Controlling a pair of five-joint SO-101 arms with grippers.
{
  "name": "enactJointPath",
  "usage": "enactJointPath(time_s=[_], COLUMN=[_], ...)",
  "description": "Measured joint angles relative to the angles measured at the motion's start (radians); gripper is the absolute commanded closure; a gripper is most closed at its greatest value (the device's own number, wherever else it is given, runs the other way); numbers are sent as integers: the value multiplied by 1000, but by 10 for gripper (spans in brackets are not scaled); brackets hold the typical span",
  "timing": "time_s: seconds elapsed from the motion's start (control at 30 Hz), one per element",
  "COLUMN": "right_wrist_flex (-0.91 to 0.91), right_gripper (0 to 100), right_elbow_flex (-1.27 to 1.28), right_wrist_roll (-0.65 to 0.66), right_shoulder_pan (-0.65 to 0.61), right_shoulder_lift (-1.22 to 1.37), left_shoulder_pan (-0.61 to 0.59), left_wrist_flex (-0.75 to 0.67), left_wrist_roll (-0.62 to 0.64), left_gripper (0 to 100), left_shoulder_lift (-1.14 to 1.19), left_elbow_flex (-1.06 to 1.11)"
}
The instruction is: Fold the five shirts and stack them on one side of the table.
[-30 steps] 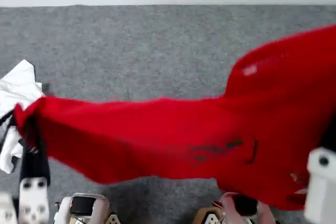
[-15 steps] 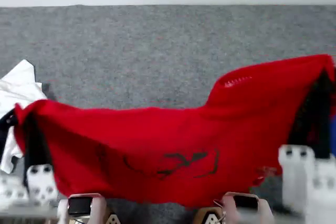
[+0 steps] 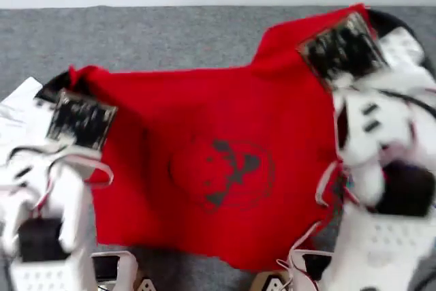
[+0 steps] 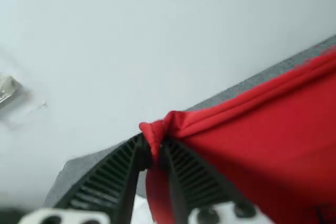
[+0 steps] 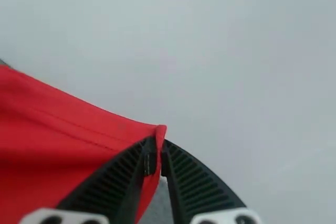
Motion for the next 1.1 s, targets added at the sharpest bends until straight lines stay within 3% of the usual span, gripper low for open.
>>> enactJointPath(time_s=[0.17, 0.37, 0.53, 0.73, 1.1], right_wrist_flex=[-391, -779, -976, -1080, -1111], right_gripper=[988, 988, 988, 988, 988], right_elbow_flex=[325, 476, 470, 301, 26], right_wrist_roll=[87, 106, 109, 112, 163], right_shoulder_pan=[-75, -89, -87, -92, -92], right_shoulder_lift=[17, 153, 313, 522, 760], left_shoulder_pan=[2, 0, 0, 0, 0], left_wrist_flex=[-405, -654, -760, -839, -868], left_wrist_roll=[-29, -32, -32, -32, -37], left_gripper=[996, 996, 996, 996, 996], left_shoulder_lift=[64, 316, 535, 781, 985], left_elbow_flex=[270, 270, 161, 23, -160])
